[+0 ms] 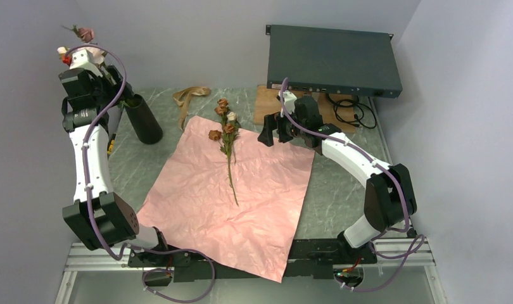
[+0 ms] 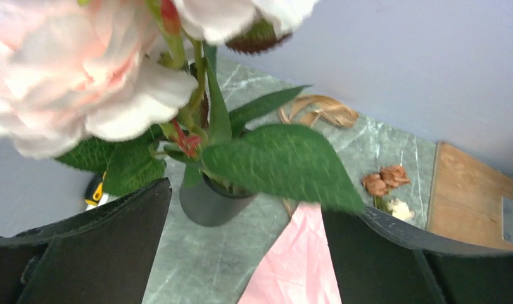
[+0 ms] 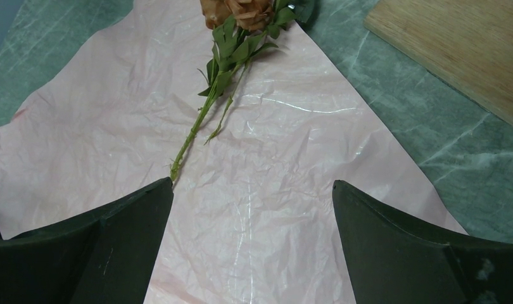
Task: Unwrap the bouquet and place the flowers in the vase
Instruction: Insert the fake flower into the vase, then pick up the fake flower from the wrapping paper.
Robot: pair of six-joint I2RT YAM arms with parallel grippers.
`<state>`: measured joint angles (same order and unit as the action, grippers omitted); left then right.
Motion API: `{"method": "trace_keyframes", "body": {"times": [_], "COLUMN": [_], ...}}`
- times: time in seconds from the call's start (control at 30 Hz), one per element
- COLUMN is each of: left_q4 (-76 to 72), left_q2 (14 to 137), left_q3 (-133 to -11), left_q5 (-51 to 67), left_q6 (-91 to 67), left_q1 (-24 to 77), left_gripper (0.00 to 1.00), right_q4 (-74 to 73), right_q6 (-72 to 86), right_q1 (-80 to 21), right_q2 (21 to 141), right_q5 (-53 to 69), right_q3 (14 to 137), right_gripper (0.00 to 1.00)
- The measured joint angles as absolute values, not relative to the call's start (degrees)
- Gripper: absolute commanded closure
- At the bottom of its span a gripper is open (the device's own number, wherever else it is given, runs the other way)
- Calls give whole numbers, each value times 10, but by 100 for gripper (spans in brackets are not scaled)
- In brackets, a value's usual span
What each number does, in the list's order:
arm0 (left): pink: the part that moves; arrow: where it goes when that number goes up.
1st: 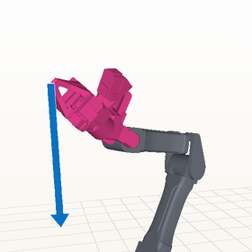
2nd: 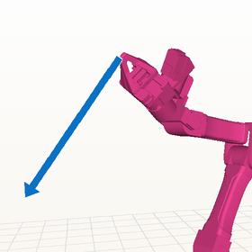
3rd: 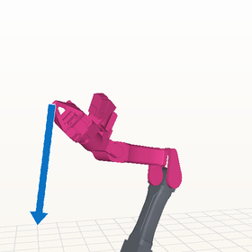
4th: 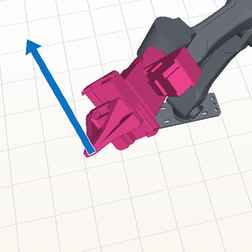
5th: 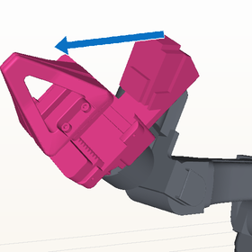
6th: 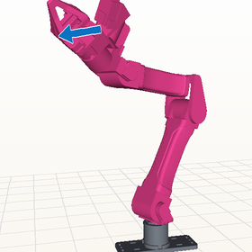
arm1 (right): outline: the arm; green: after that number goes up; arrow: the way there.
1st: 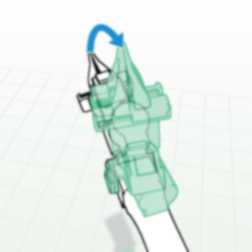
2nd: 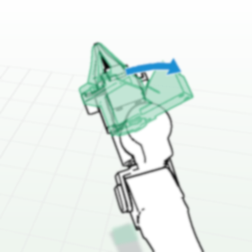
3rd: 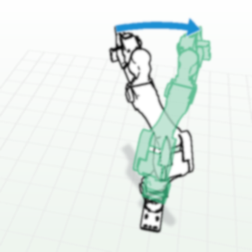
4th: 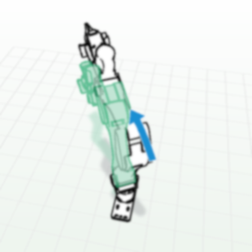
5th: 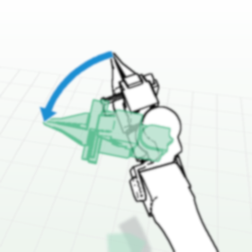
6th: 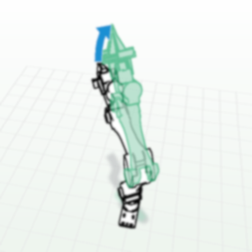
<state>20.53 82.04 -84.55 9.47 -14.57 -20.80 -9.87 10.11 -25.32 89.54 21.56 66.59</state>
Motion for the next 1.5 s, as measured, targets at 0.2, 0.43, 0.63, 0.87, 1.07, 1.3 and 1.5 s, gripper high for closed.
{"method": "trace_keyframes", "body": {"times": [0.2, 0.43, 0.63, 0.87, 1.07, 1.3, 1.5], "left_q4": [284, 364, 433, 492, 479, 419, 379], "left_q2": [810, 821, 831, 903, 970, 1081, 1152], "left_q3": [-854, -880, -886, -888, -888, -914, -940], "left_q5": [123, 219, 314, 358, 360, 359, 345], "left_q6": [-136, -102, -34, 24, 17, -57, -99], "left_q1": [-208, -206, -161, -57, 39, 69, 75], "left_gripper": [1, 4, 17, 30, 50, 69, 67], "right_q4": [-99, -100, -103, -107, -115, -138, -142], "right_q6": [101, 101, 100, 98, 90, 78, 70], "right_q1": [-253, -253, -253, -253, -253, -253, -253], "right_q2": [895, 895, 895, 896, 898, 898, 898], "right_q5": [217, 221, 221, 221, 220, 212, 206], "right_q3": [666, 666, 666, 666, 666, 666, 666], "right_gripper": [0, 0, 0, 0, 0, 0, 0]}}
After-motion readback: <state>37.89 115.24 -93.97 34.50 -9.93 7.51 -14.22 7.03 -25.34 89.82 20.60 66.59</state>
